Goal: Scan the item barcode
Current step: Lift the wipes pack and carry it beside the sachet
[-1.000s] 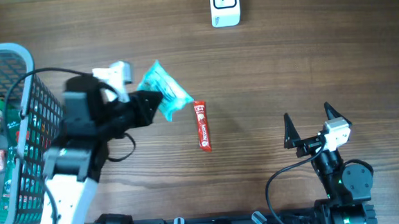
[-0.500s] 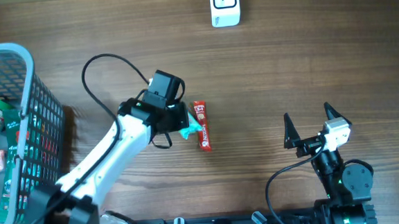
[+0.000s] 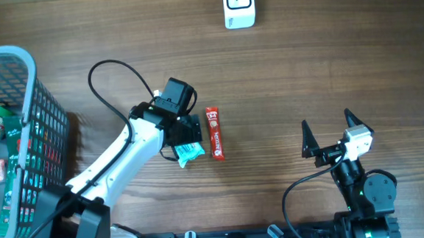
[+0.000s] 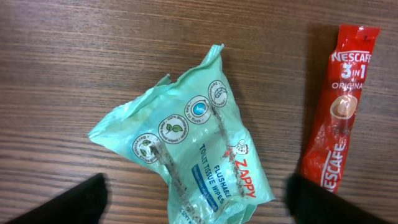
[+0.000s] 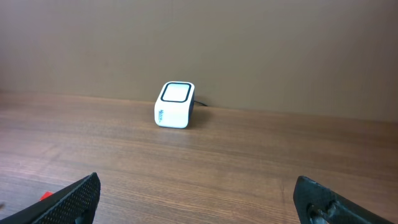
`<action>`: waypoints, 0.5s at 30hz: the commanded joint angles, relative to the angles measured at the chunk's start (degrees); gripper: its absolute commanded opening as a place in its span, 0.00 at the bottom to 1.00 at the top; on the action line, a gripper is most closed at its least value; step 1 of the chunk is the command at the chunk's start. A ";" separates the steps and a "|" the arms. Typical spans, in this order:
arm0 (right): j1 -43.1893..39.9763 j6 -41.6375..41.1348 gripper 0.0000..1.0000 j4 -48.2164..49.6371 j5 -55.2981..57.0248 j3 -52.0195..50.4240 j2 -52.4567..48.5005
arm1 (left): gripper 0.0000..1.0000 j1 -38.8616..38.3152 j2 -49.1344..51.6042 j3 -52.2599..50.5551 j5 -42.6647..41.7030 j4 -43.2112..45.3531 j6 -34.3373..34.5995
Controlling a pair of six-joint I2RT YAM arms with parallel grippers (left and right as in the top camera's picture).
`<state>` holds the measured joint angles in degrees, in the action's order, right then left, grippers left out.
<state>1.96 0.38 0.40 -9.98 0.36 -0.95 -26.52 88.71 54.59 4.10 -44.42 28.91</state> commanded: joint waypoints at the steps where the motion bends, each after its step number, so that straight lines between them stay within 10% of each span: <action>1: 0.24 0.96 1.00 0.17 1.01 -0.07 0.31 | 1.00 0.04 -4.07 1.84 2.62 -0.02 -0.26; 15: 0.24 0.98 1.00 0.17 1.01 -0.07 0.31 | 1.00 0.07 -21.29 2.12 14.12 -2.58 -4.74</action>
<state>1.96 0.38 0.40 -10.00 0.36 -0.95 -26.52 71.68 55.57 12.62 -46.50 25.74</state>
